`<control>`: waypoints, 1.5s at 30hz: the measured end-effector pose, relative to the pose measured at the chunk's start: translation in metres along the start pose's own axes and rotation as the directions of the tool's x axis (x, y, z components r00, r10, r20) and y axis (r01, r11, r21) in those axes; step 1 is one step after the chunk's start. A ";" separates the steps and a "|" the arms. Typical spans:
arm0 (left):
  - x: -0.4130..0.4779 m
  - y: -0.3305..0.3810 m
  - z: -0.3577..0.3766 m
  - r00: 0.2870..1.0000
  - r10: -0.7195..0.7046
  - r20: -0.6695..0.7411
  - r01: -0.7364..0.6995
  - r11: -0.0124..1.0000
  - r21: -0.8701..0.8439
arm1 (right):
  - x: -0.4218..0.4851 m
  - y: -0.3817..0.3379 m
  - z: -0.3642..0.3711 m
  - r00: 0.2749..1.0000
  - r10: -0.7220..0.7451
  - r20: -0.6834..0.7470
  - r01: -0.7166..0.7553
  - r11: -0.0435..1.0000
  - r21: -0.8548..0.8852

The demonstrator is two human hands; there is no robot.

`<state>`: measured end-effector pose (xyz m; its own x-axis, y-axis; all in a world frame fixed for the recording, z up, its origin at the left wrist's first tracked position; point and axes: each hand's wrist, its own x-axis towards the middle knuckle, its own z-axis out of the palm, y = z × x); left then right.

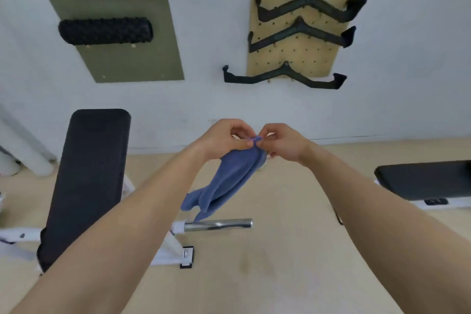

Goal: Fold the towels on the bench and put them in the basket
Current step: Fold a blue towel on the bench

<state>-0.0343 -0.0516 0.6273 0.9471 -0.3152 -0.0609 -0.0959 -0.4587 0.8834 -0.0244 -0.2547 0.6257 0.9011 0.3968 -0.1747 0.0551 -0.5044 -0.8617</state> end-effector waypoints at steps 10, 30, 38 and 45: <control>0.125 0.074 0.216 0.998 -0.024 0.057 0.012 0.979 0.204 | -0.131 0.158 -0.233 0.894 0.145 -0.424 -0.175 0.984 -0.031; 0.434 0.245 0.553 0.889 0.170 0.425 -0.102 0.979 -0.177 | -0.182 0.370 -0.547 0.766 0.425 -0.483 -0.326 0.904 0.278; 0.560 0.251 0.636 0.810 0.128 0.572 -0.044 0.986 -0.158 | -0.152 0.422 -0.687 0.744 0.461 -0.484 -0.266 0.868 0.418; 0.660 0.308 0.712 0.817 0.158 0.554 -0.146 0.987 -0.065 | -0.167 0.548 -0.799 0.535 0.609 -0.585 -0.604 0.760 0.240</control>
<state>0.3426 -0.9923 0.5282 0.5889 -0.7906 -0.1679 -0.2131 -0.3524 0.9113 0.1989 -1.2100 0.5632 0.7673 -0.5438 -0.3398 -0.6052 -0.4392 -0.6639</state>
